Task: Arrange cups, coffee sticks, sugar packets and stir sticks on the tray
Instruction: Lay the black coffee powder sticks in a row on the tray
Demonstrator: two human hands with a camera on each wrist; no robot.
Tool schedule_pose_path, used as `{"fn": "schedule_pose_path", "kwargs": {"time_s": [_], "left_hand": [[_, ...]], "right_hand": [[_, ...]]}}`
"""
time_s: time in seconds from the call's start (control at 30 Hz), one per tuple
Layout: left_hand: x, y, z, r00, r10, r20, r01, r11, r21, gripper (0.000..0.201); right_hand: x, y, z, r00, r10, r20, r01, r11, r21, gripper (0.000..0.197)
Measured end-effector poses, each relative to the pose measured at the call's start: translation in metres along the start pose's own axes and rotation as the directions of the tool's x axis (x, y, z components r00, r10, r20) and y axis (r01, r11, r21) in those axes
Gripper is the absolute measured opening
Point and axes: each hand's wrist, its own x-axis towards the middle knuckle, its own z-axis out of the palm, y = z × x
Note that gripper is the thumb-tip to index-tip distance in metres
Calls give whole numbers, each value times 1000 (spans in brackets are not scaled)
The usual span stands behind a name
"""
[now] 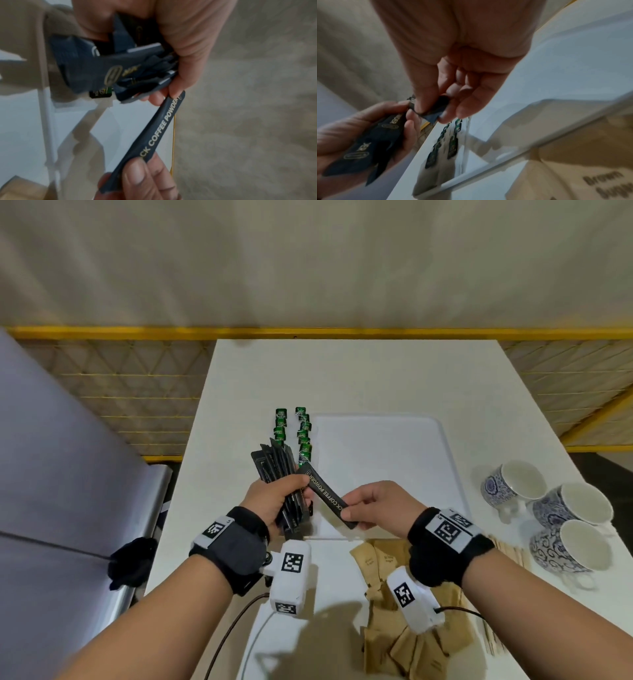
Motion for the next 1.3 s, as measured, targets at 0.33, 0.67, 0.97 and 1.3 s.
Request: {"fn": "schedule_pose_path", "kwargs": {"time_s": [0.33,0.67,0.97,1.3], "left_hand": [[10,-5,16,980,173,96,-191,958,213,21],[28,-6,16,993,110,47,-119,943,311,20],[54,24,21,983,181,-32,-157,918,365,16],[77,42,25,999,29,27,-32,990,135,18]], "right_hand": [[23,-12,-6,996,-68,-50,62,991,-117,8],[44,-8,-28,971,90,-221,27,878,478,6],[74,-15,-68,972,74,-222,6,941,339,6],[163,-13,-86,882,314,-352,-35,788,615,12]]}}
